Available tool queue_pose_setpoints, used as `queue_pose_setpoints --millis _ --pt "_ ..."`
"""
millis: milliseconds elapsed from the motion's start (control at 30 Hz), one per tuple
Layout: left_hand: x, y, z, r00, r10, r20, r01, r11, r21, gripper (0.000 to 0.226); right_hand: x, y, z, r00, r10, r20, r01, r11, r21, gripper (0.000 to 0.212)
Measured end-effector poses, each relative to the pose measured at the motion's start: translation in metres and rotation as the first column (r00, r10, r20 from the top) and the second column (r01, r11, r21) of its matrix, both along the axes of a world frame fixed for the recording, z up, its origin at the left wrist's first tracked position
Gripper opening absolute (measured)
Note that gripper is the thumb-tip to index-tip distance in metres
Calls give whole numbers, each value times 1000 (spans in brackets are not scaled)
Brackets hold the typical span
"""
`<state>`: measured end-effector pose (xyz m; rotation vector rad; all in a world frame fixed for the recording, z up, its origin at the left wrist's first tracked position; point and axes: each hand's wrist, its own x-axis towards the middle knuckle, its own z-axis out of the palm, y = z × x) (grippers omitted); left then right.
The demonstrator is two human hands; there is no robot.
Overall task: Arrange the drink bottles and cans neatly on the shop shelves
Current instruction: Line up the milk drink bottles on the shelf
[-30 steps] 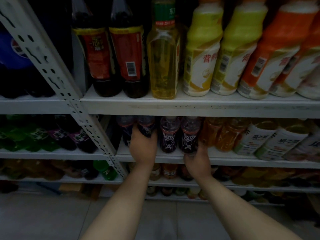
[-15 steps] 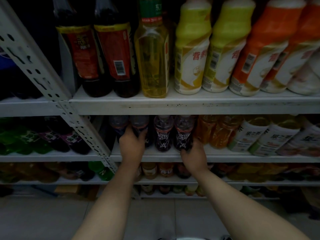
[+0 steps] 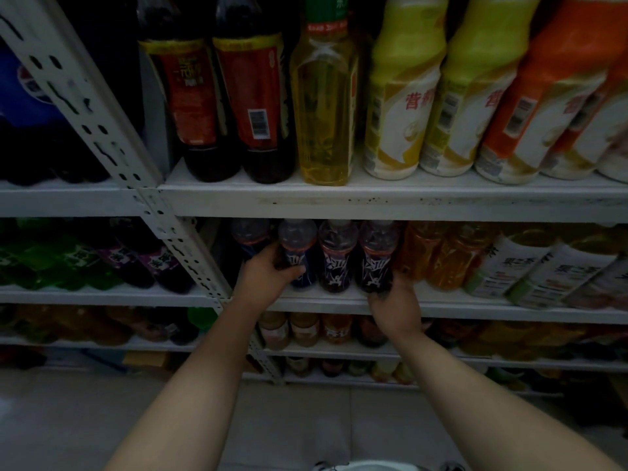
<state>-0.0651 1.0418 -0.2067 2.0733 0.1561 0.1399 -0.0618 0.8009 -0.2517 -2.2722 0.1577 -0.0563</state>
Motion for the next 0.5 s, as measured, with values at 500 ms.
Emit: queue_pose_setpoints --millis 500 --pt "-27 -16 -20 915 374 152 -397 902 170 42 0 -1 1 1000 18 9 -18 1000 7 43"
